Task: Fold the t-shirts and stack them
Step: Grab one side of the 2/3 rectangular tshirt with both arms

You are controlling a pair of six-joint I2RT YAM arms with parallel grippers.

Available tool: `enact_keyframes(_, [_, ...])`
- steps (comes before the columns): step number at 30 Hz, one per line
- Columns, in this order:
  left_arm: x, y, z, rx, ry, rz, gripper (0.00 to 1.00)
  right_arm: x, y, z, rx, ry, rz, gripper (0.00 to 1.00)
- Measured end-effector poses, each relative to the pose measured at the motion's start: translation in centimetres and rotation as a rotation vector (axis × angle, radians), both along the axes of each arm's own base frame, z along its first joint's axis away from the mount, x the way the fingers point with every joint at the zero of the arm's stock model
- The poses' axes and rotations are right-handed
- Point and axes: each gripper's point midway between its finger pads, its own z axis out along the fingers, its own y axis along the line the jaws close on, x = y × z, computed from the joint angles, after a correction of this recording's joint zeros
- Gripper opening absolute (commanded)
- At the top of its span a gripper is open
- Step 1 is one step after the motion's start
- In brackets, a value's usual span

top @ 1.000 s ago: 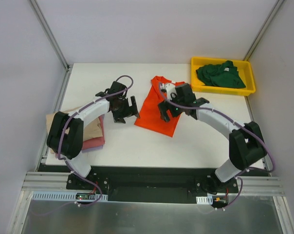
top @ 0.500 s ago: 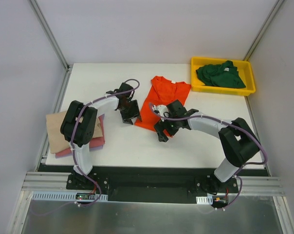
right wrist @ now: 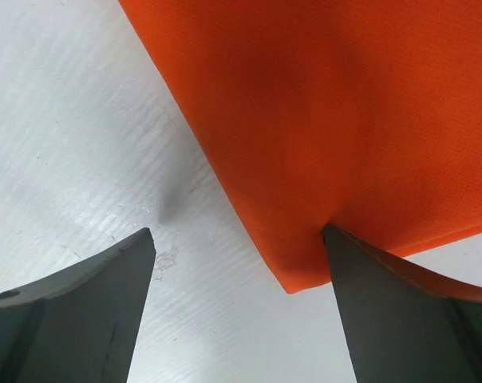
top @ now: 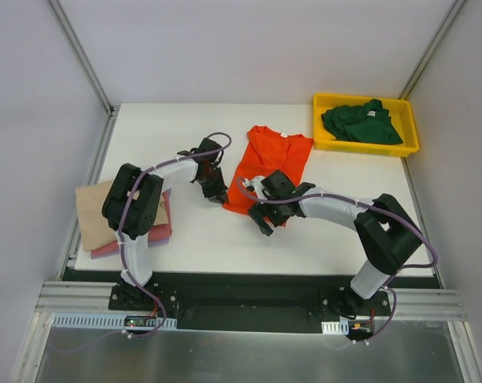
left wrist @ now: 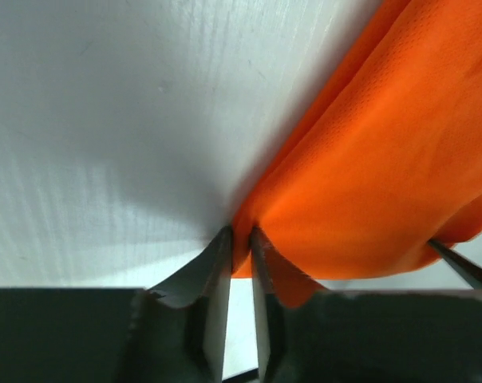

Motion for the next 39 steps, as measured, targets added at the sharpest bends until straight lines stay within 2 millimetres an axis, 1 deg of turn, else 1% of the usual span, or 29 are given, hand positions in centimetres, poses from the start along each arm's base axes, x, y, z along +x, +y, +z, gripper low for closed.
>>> enact_keyframes(1, [-0.1,-0.2,-0.1,-0.001,0.004,-0.002,0.0,-0.1,-0.1,0.0,-0.015,-0.007,-0.002,0.86])
enact_keyframes(4, [0.0,-0.3,-0.2,-0.004,0.008,0.001,0.0,-0.3,-0.4,-0.1,-0.069,-0.035,-0.007,0.82])
enact_keyframes(6, [-0.1,-0.4,-0.3,0.001,0.005,0.0,0.0,-0.5,-0.7,-0.1,-0.098,-0.045,-0.01,0.81])
enact_keyframes(8, [-0.1,-0.2,-0.3,0.007,-0.001,0.004,0.0,-0.6,-0.9,-0.1,-0.122,-0.052,-0.018,0.77])
enact_keyframes(10, [-0.2,0.1,-0.3,0.017,-0.01,0.011,0.0,-0.8,-1.3,-0.2,-0.147,-0.058,-0.028,0.75])
enact_keyframes(12, [-0.4,0.3,-0.3,0.022,-0.012,0.013,0.0,-0.9,-1.4,-0.2,-0.159,-0.062,-0.037,0.72])
enact_keyframes(14, [-0.5,0.4,-0.3,0.027,-0.013,0.015,0.0,-1.0,-1.4,-0.4,-0.172,-0.063,-0.047,0.65])
enact_keyframes(16, [-0.7,0.6,-0.3,0.031,-0.012,0.016,0.0,-0.9,-1.3,-0.4,-0.178,-0.062,-0.057,0.62])
enact_keyframes(19, [-0.7,0.7,-0.3,0.036,-0.015,0.018,0.0,-0.7,-0.9,-0.4,-0.176,-0.059,-0.065,0.47])
enact_keyframes(21, [-0.7,0.8,-0.3,0.039,-0.016,0.019,0.0,-0.6,-0.7,-0.5,-0.174,-0.057,-0.073,0.32])
enact_keyframes(25, [-0.7,1.0,-0.2,0.048,-0.024,0.023,0.0,-0.3,-0.8,-0.6,-0.185,-0.064,-0.09,0.13])
enact_keyframes(27, [-0.8,1.3,-0.2,0.056,-0.028,0.027,0.0,-0.2,-0.9,-0.6,-0.19,-0.07,-0.1,0.01])
enact_keyframes(29, [-1.1,1.6,0.0,0.063,-0.033,0.03,0.0,-0.2,-0.8,-0.5,-0.187,-0.073,-0.106,0.01])
enact_keyframes(31, [-1.7,1.9,0.3,0.068,-0.032,0.031,0.0,-0.8,-0.5,-0.4,-0.171,-0.061,-0.096,0.0])
enact_keyframes(33, [-2.3,2.4,1.0,0.075,-0.044,0.036,0.0,-2.2,0.3,-0.2,-0.136,-0.025,-0.067,0.01])
enact_keyframes(35, [-2.9,3.0,1.9,0.081,-0.064,0.043,0.0,-4.0,1.4,0.5,-0.081,0.021,-0.025,0.0])
enact_keyframes(37, [-3.6,3.9,3.3,0.092,-0.102,0.055,0.0,-5.9,3.0,1.9,0.006,0.075,0.016,0.01])
enact_keyframes(39, [-4.5,5.0,5.1,0.099,-0.147,0.072,0.0,-7.6,4.5,3.7,0.108,0.132,0.052,0.0])
